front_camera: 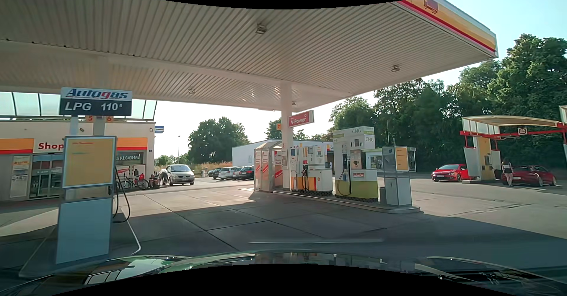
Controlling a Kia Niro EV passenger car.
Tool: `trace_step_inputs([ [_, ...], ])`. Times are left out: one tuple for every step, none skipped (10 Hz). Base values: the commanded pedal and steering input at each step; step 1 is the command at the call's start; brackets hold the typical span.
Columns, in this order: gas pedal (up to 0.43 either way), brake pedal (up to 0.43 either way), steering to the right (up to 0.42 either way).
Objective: Follow the waypoints while adhering to traffic rules and regulations
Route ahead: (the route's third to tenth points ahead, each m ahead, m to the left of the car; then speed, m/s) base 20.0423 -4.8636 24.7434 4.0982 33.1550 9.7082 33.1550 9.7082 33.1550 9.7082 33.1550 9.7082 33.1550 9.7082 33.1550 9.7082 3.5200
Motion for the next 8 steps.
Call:
trace_step_inputs([
  [0.079,0.000,0.003],
  [0.079,0.000,-0.039],
  [0.079,0.000,-0.066],
  [0.079,0.000,-0.095],
  [0.079,0.000,-0.127],
  [0.079,0.000,-0.159],
  [0.079,0.000,-0.180],
  [0.079,0.000,-0.206],
])
